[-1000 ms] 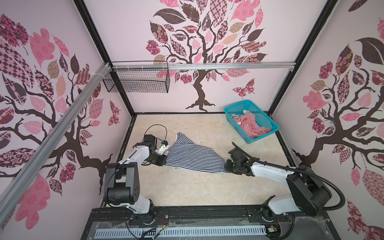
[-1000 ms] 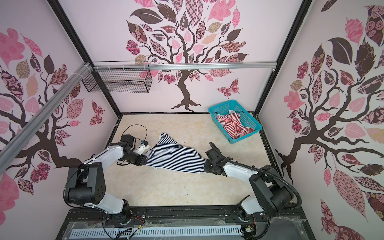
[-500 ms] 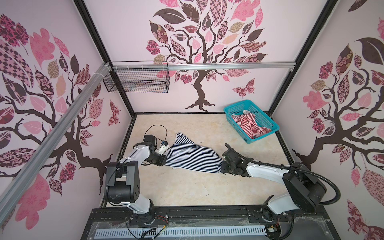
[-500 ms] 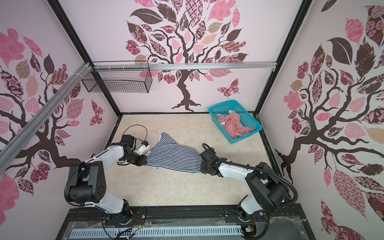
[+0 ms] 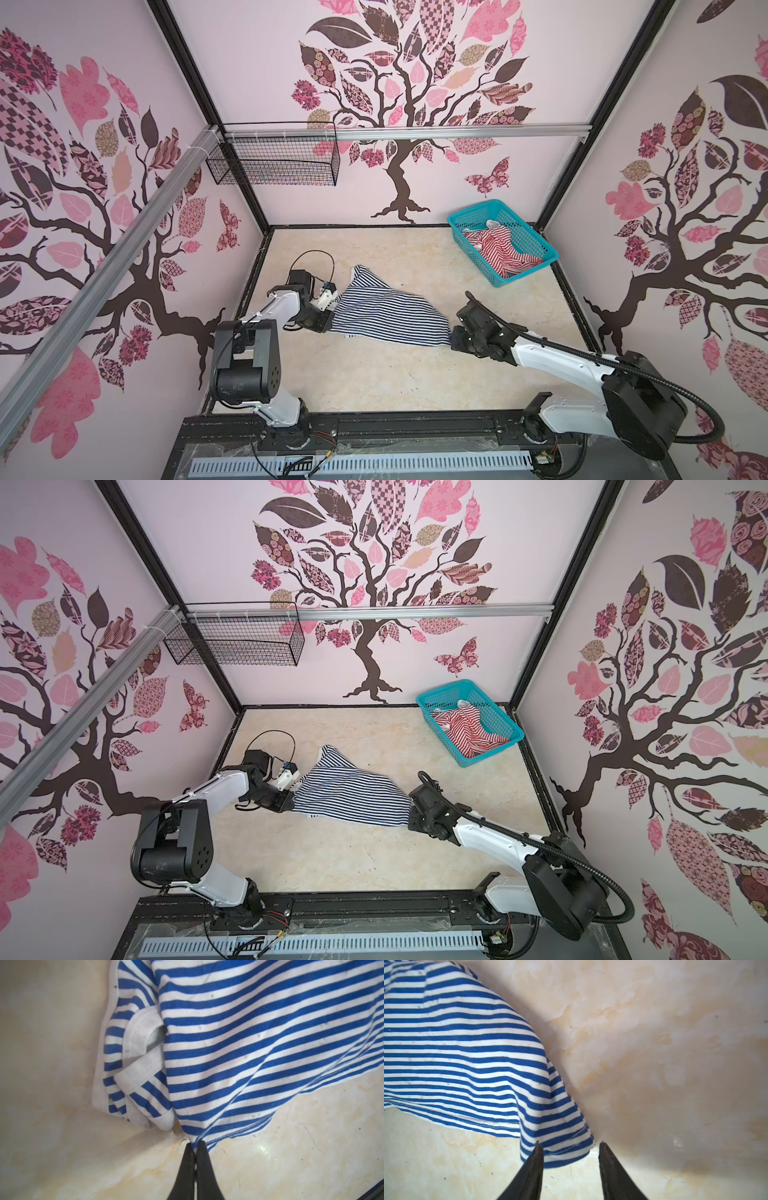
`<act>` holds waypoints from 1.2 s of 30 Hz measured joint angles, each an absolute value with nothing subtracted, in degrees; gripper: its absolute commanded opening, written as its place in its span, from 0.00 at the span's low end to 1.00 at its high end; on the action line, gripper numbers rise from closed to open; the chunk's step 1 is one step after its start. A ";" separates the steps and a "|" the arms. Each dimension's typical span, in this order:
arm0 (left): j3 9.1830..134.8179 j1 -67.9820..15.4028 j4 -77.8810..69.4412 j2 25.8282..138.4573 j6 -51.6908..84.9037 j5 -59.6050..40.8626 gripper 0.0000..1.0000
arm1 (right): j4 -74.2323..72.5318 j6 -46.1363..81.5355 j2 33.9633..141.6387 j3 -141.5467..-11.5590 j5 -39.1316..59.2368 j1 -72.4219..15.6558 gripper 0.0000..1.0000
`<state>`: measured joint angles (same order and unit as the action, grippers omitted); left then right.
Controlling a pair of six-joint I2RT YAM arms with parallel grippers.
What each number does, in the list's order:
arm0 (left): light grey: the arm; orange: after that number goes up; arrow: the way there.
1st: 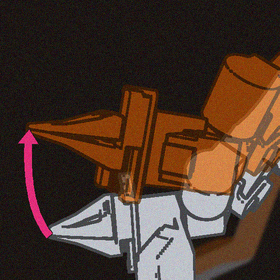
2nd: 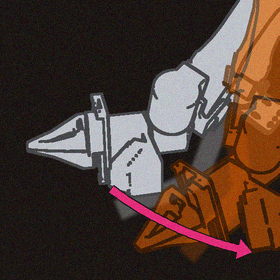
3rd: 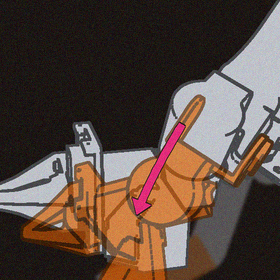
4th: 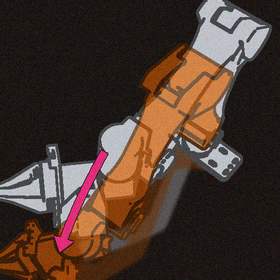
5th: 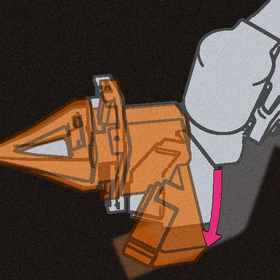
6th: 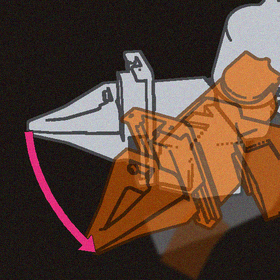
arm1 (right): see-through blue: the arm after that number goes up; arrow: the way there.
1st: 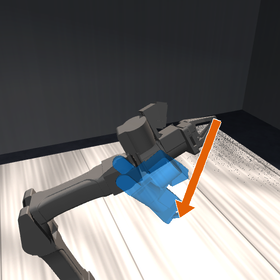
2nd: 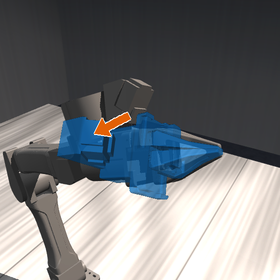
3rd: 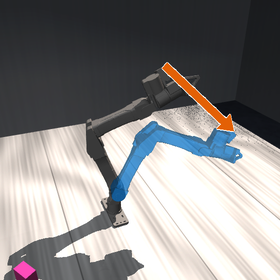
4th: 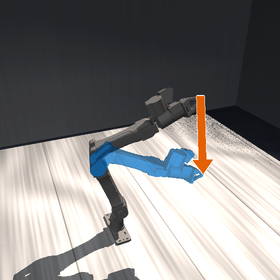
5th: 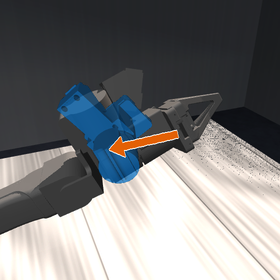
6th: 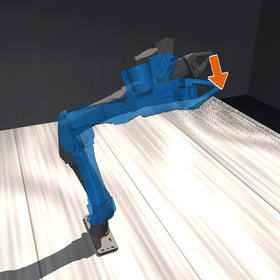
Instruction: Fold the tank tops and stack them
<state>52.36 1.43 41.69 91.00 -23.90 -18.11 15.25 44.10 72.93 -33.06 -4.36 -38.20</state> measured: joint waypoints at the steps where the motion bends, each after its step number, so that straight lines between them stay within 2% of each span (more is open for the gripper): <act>1: 52.36 1.43 41.69 91.00 -23.90 -18.11 0.00 | 15.55 44.18 73.19 -33.06 -4.51 -38.20 0.44; 11: 52.36 1.43 41.63 91.00 -24.03 -18.11 0.00 | 17.80 45.15 74.70 -33.06 -8.62 -38.20 0.40; 31: 52.36 1.52 41.65 91.00 -24.05 -18.57 0.00 | 12.67 45.21 81.89 -35.51 -7.99 -38.57 0.39; 36: 52.36 1.52 41.69 91.00 -24.10 -18.72 0.00 | 13.74 44.40 86.15 -38.72 -13.52 -42.81 0.38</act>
<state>52.36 1.52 41.69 91.00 -24.10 -18.72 13.74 44.40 86.15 -38.72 -13.52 -42.81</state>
